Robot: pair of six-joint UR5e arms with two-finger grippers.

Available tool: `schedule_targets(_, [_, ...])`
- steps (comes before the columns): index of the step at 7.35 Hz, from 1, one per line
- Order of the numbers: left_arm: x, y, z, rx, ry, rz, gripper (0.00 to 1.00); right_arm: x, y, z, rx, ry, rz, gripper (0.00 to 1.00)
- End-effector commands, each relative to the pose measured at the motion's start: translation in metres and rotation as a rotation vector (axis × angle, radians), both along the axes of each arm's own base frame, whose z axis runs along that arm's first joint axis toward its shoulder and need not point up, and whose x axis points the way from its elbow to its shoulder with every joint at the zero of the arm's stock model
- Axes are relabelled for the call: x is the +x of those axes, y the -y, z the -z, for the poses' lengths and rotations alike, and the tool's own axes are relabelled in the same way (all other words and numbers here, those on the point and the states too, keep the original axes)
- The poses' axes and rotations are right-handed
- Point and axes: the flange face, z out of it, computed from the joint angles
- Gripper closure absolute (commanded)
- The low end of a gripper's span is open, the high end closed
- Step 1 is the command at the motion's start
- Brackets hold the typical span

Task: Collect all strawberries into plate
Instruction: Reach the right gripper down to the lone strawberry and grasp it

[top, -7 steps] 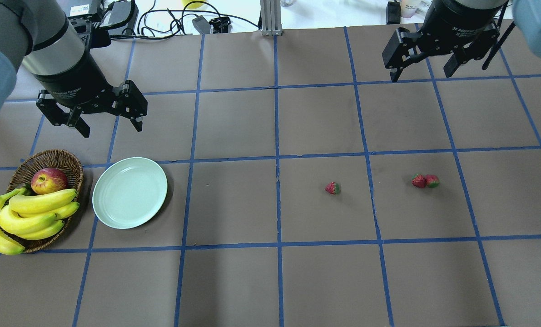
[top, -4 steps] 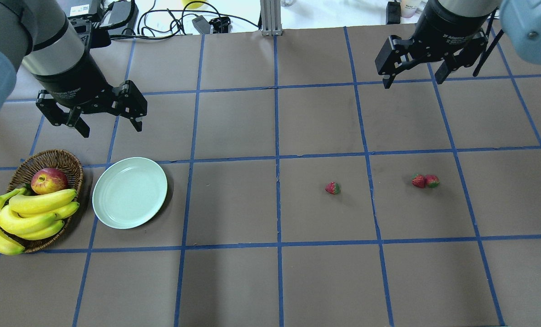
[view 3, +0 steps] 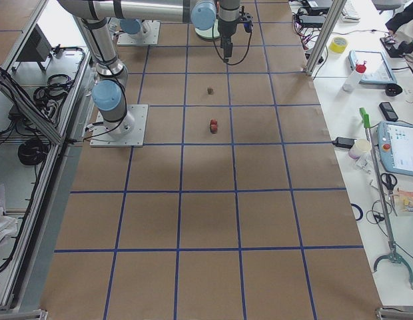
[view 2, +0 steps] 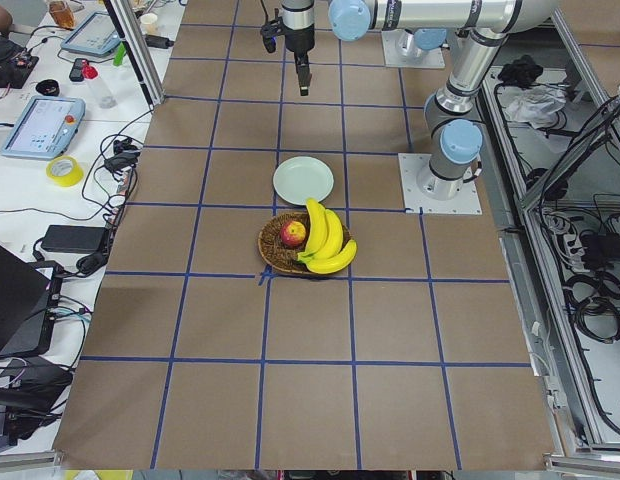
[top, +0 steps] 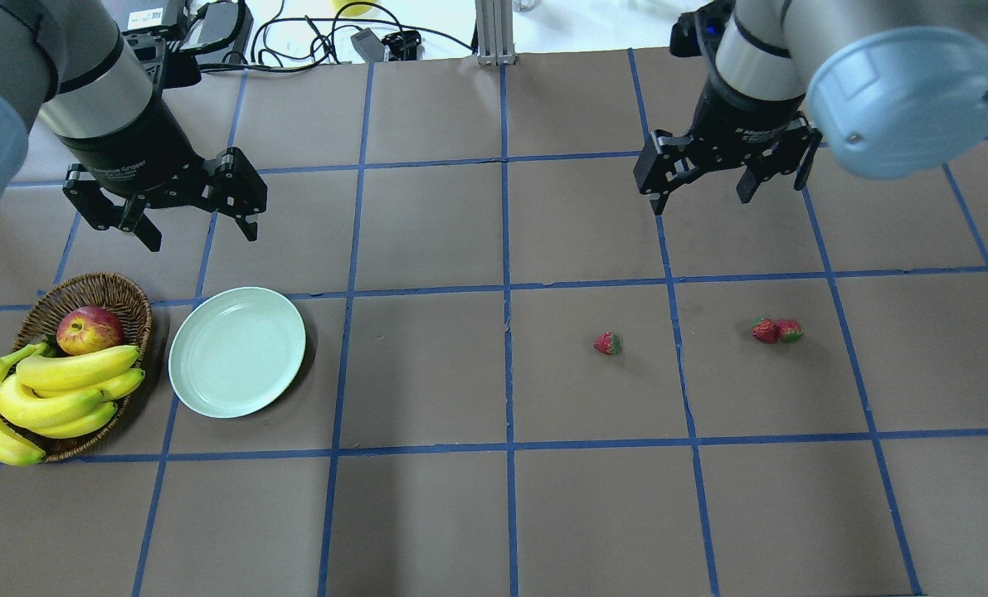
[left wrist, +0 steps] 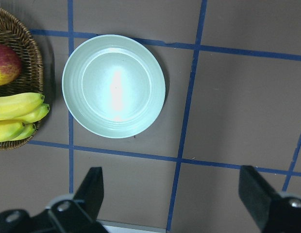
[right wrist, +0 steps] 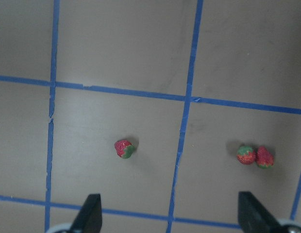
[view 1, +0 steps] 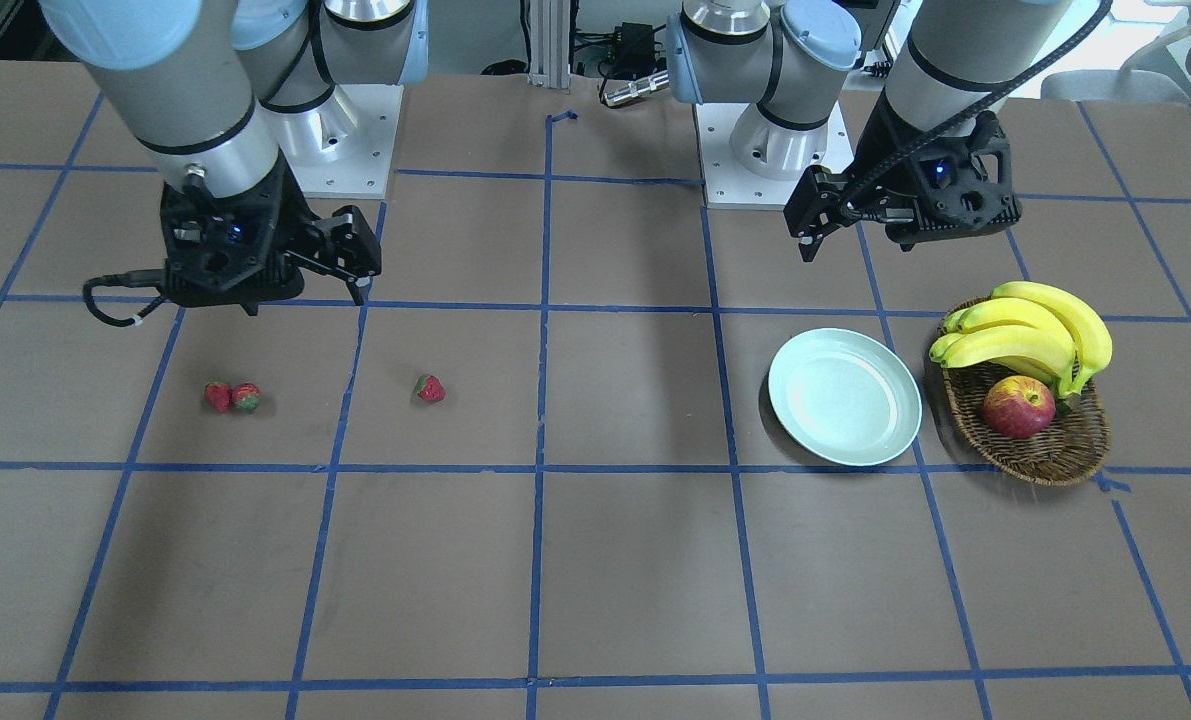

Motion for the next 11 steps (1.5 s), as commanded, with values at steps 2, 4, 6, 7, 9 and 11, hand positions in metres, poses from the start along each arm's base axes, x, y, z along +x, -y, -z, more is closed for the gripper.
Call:
schedule_targets(2, [0.000,-0.001,0.001,0.003,0.000,0.002,0.00,0.021,-0.012,0.148,-0.052,0.010,0.077,0.00])
schedule_targets(4, [0.000,-0.001,0.001,0.003,0.001,0.002,0.00,0.037,-0.040,0.198,-0.077,0.091,0.061,0.00])
schedule_targets(6, [0.000,-0.001,0.001,0.003,0.001,0.002,0.00,0.039,-0.047,0.225,-0.027,0.054,0.059,0.00])
schedule_targets(7, [0.000,-0.001,0.001,0.003,0.001,0.002,0.00,0.037,-0.054,0.241,0.002,0.016,0.061,0.00])
schedule_targets(9, [0.000,0.000,0.003,0.006,0.001,0.002,0.00,0.043,-0.056,0.252,0.007,0.008,0.046,0.15])
schedule_targets(11, [0.000,0.000,0.004,0.008,0.000,0.002,0.00,0.044,-0.053,0.252,-0.002,0.010,0.048,0.42])
